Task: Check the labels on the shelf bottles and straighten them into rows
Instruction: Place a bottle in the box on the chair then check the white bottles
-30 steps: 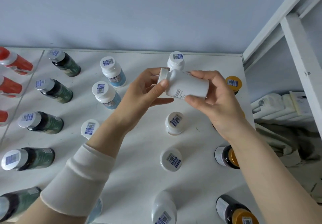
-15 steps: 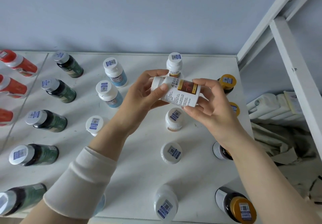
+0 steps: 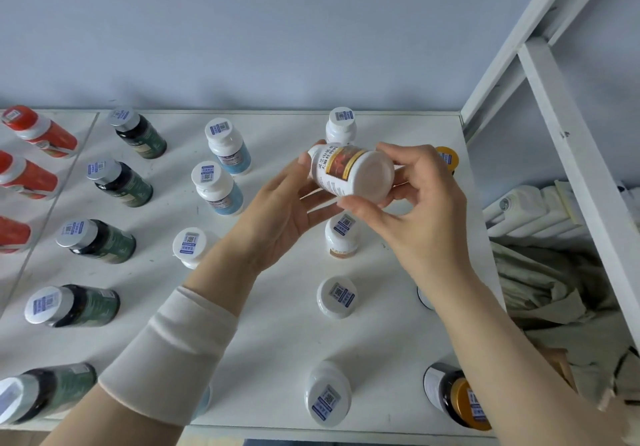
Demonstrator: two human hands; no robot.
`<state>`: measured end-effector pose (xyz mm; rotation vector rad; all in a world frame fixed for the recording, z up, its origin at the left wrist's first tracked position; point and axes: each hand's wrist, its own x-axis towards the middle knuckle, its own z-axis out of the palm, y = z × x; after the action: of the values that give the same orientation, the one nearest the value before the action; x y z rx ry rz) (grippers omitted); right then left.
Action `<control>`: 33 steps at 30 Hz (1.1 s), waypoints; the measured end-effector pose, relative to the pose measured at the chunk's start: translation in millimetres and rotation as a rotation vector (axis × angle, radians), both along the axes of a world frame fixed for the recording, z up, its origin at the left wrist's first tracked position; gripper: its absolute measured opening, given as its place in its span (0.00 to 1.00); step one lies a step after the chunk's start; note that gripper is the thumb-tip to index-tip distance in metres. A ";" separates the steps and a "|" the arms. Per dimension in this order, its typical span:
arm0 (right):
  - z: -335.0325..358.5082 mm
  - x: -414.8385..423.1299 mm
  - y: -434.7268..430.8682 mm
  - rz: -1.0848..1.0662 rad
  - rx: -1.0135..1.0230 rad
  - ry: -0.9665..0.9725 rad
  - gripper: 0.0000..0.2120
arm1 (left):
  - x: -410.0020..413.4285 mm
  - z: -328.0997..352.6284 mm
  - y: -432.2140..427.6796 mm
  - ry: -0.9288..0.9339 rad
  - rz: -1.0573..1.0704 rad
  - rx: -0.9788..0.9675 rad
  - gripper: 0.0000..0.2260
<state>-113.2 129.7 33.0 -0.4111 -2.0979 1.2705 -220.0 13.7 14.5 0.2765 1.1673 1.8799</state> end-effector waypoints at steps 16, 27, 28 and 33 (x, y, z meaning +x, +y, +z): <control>-19.4 -1.1 47.3 0.000 0.463 -0.378 0.18 | -45.4 7.2 31.9 0.899 -0.017 -0.328 0.14; -15.9 -37.1 63.9 0.124 0.687 -0.752 0.20 | -49.5 -53.1 43.0 1.256 -0.166 -0.505 0.18; -16.0 -39.3 65.4 0.127 0.692 -0.768 0.20 | -49.6 -54.7 43.5 1.264 -0.168 -0.506 0.18; -16.6 -49.0 71.0 0.138 0.699 -0.806 0.20 | -50.8 -58.9 44.6 1.298 -0.198 -0.529 0.20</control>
<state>-162.2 200.7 16.4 -0.5079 -3.1011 0.3488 -270.8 58.3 -44.4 1.3546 2.2789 1.0182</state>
